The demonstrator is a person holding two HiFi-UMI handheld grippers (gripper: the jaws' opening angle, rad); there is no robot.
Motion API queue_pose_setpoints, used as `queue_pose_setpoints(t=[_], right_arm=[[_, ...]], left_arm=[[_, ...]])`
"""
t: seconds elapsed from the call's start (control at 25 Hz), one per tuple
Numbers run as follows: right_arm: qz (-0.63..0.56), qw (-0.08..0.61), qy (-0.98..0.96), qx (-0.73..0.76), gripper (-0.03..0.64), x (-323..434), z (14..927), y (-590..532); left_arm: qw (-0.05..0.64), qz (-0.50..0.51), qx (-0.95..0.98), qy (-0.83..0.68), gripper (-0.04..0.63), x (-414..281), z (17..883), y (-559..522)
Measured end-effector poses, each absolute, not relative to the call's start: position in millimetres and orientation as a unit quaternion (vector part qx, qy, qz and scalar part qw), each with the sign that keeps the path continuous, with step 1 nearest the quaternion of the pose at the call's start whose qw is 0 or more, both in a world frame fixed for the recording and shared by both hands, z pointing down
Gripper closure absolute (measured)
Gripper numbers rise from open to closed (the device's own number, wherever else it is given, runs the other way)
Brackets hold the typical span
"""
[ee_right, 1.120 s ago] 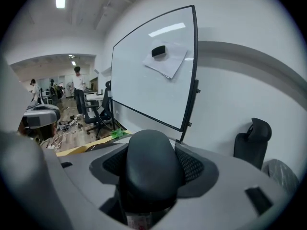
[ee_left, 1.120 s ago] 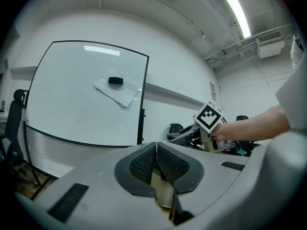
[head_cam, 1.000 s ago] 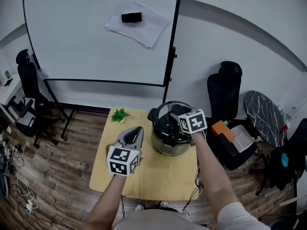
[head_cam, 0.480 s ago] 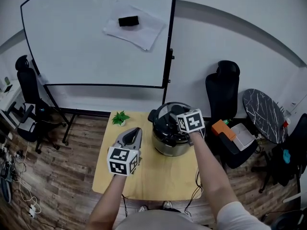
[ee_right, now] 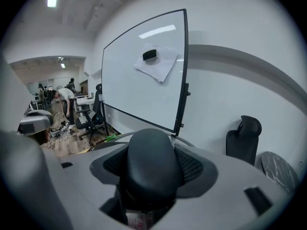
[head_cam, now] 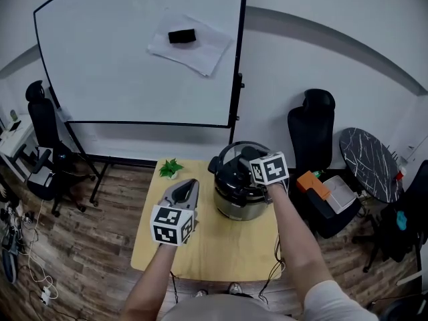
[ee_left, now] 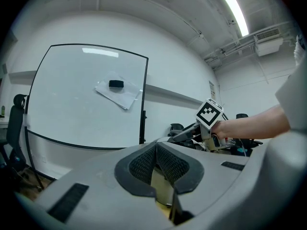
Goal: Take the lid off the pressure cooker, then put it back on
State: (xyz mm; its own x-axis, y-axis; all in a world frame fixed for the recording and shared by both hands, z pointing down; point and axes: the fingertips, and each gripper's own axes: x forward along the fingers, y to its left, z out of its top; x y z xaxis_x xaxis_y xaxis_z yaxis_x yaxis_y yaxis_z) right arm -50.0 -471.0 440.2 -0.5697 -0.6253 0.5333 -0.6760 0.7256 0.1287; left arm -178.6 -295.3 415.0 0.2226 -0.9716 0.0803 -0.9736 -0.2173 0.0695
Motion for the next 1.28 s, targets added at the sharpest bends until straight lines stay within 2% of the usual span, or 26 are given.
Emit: queue_pose_setpoints(t=[0.68, 1.28], right_arm=[[0.007, 0.231, -0.894, 0.384, 0.331, -41, 364, -435], [0.008, 0.226, -0.875, 0.427, 0.331, 17, 365, -349]], left_arm=[[0.025, -0.008, 0.777, -0.629, 0.578, -191, 385, -270], [0.035, -0.005, 0.821, -0.570, 0.578, -148, 400, -248]])
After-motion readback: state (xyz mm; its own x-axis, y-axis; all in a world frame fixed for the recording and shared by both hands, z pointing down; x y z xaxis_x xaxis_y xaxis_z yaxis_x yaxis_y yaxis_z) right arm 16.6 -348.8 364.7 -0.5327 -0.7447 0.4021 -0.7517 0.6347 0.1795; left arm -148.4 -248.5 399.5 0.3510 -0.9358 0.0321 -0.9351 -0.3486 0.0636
